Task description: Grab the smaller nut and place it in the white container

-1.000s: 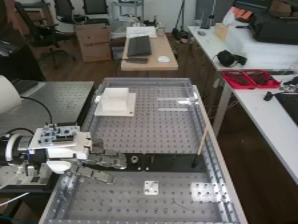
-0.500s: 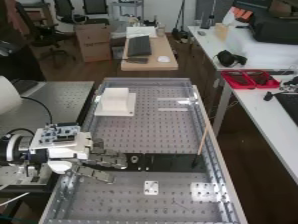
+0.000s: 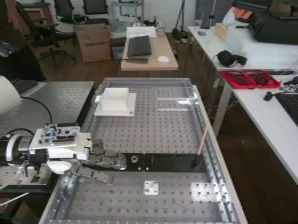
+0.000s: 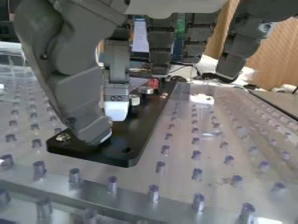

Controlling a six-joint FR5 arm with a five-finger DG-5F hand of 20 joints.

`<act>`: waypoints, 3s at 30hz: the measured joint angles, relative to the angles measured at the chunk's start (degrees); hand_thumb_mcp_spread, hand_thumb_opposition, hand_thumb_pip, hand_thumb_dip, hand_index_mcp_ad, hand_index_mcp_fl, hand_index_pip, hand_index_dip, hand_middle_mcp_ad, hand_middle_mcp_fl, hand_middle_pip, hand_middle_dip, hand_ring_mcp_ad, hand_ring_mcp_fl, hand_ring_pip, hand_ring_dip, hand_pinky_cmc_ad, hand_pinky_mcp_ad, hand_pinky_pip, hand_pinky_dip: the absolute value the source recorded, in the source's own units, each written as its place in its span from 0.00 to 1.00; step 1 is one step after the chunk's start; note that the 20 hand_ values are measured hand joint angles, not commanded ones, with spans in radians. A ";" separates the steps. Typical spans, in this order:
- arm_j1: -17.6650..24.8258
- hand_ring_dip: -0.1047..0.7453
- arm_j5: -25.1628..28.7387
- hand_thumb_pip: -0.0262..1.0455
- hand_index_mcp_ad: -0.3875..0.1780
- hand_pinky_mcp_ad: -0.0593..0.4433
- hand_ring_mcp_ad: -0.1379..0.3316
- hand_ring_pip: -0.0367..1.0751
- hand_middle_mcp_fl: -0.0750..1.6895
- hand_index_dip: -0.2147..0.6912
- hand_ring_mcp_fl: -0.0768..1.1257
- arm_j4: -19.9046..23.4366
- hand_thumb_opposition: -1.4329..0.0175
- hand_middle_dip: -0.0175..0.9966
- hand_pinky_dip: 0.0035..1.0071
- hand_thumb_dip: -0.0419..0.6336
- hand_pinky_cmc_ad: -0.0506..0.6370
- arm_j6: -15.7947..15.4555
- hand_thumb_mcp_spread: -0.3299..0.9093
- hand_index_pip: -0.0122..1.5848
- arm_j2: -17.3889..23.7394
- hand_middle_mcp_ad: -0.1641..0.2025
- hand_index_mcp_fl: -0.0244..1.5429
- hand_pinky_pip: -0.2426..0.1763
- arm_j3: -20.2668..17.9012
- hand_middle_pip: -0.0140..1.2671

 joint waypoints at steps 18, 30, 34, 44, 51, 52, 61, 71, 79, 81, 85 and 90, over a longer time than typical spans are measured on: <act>0.10 0.21 0.27 0.61 0.38 0.67 0.57 0.12 0.11 0.50 0.07 0.40 0.42 0.22 0.19 0.43 0.58 0.26 0.65 0.95 -0.44 0.65 0.12 0.56 0.10 0.12; 0.24 0.22 0.32 0.61 0.39 0.67 0.54 0.12 0.12 0.49 0.07 0.08 0.43 0.22 0.19 0.45 0.58 0.27 0.65 0.95 -0.63 0.65 0.13 0.59 0.28 0.12; 0.33 0.22 0.28 0.60 0.39 0.67 0.54 0.12 0.12 0.48 0.07 0.01 0.42 0.22 0.19 0.45 0.57 0.35 0.65 0.95 -0.45 0.65 0.14 0.59 0.25 0.12; 0.43 0.22 0.18 0.58 0.38 0.67 0.53 0.12 0.12 0.48 0.07 -0.41 0.41 0.22 0.19 0.44 0.58 0.02 0.65 0.95 0.08 0.65 0.16 0.60 0.35 0.12; 0.58 0.22 -0.19 0.58 0.38 0.67 0.53 0.11 0.12 0.48 0.07 -1.16 0.41 0.22 0.19 0.44 0.58 -0.16 0.65 0.95 0.71 0.65 0.16 0.62 0.76 0.12; 0.62 0.22 -0.25 0.58 0.38 0.67 0.53 0.12 0.12 0.48 0.07 -1.33 0.41 0.22 0.19 0.44 0.58 -0.22 0.65 0.95 0.83 0.65 0.16 0.62 0.82 0.12; 1.53 0.23 -0.86 0.58 0.39 0.67 0.52 0.12 0.13 0.48 0.07 -4.08 0.41 0.22 0.19 0.44 0.58 -1.23 0.65 0.95 3.58 0.65 0.15 0.62 1.03 0.12; 5.15 0.23 -0.16 0.58 0.38 0.67 0.52 0.12 0.14 0.48 0.07 -9.30 0.41 0.22 0.19 0.44 0.56 -3.03 0.65 0.95 8.28 0.62 0.16 0.62 0.96 0.12; 10.06 0.23 1.85 0.58 0.38 0.67 0.51 0.12 0.14 0.48 0.07 -12.68 0.41 0.22 0.19 0.44 0.56 -4.46 0.65 0.95 11.59 0.60 0.16 0.63 0.12 0.12; 11.39 0.23 2.52 0.58 0.38 0.67 0.51 0.12 0.14 0.48 0.07 -13.19 0.41 0.22 0.19 0.44 0.56 -4.49 0.65 0.95 12.22 0.60 0.16 0.63 -0.12 0.12; 14.98 0.23 4.23 0.58 0.38 0.67 0.51 0.12 0.14 0.48 0.07 -13.80 0.41 0.22 0.19 0.44 0.56 -4.03 0.65 0.95 13.81 0.60 0.16 0.64 -1.01 0.12; 19.24 0.23 5.98 0.58 0.38 0.67 0.51 0.12 0.14 0.48 0.07 -13.71 0.41 0.22 0.19 0.44 0.55 -2.59 0.65 0.95 15.47 0.61 0.16 0.66 -2.10 0.12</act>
